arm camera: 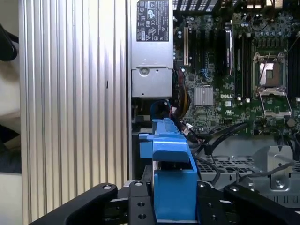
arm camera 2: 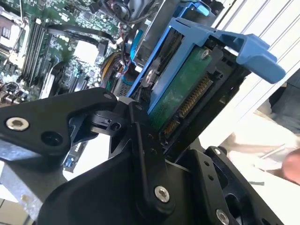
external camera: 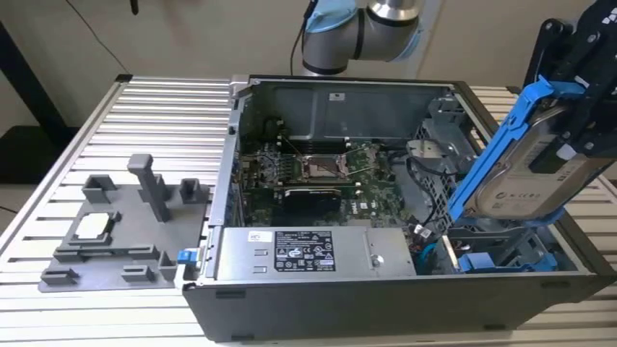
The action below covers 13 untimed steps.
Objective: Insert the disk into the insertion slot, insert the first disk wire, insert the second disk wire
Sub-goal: 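Insert the disk into the insertion slot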
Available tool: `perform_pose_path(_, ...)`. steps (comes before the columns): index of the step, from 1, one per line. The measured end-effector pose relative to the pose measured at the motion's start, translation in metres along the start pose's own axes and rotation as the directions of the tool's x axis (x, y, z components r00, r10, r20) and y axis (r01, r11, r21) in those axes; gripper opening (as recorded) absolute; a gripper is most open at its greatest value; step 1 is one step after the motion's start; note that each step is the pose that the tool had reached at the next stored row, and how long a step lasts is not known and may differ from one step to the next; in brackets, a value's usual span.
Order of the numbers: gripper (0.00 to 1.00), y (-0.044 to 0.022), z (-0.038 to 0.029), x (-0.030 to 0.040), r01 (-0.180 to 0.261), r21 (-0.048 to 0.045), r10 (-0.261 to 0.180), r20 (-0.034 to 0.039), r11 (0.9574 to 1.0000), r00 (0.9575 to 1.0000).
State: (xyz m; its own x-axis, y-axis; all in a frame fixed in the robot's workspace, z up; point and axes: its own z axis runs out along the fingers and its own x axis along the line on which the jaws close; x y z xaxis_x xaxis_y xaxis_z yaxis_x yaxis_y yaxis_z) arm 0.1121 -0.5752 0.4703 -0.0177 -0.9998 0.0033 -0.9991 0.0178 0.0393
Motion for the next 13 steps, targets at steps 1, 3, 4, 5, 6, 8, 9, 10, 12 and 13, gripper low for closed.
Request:
perform_pose_path(1, 0.33, -0.0004, 0.0011, 0.0, 0.0, 0.0, 0.0, -0.0001, 1.0, 1.0)
perform_pose_path(3, 0.33, -0.0011, 0.0036, 0.0, 0.0, 0.0, 0.0, 0.0, 1.0, 1.0)
perform_pose_path(4, 0.33, -0.0014, 0.005, 0.0, 0.0, 0.0, 0.0, 0.0, 1.0, 1.0)
perform_pose_path(5, 0.33, -0.0017, 0.0063, 0.0, 0.0, 0.0, 0.0, 0.0, 1.0, 1.0)
perform_pose_path(6, 0.33, -0.002, 0.0076, -0.0001, 0.0, 0.0, 0.0, 0.0, 1.0, 1.0)
perform_pose_path(8, 0.33, -0.0029, 0.0102, -0.0001, 0.0, 0.0, 0.0, 0.0002, 1.0, 1.0)
perform_pose_path(9, 0.33, -0.0032, 0.0115, -0.0001, 0.0, 0.0, 0.0, 0.0001, 1.0, 1.0)
perform_pose_path(10, 0.33, -0.0036, 0.0126, -0.0001, 0.0, 0.0, 0.0, -0.0001, 1.0, 1.0)
perform_pose_path(12, 0.33, -0.0042, 0.0152, -0.0001, 0.0, 0.0, 0.0, -0.0001, 1.0, 1.0)
perform_pose_path(13, 0.33, -0.0045, 0.0164, -0.0001, 0.0, 0.0, 0.0, 0.0, 1.0, 1.0)
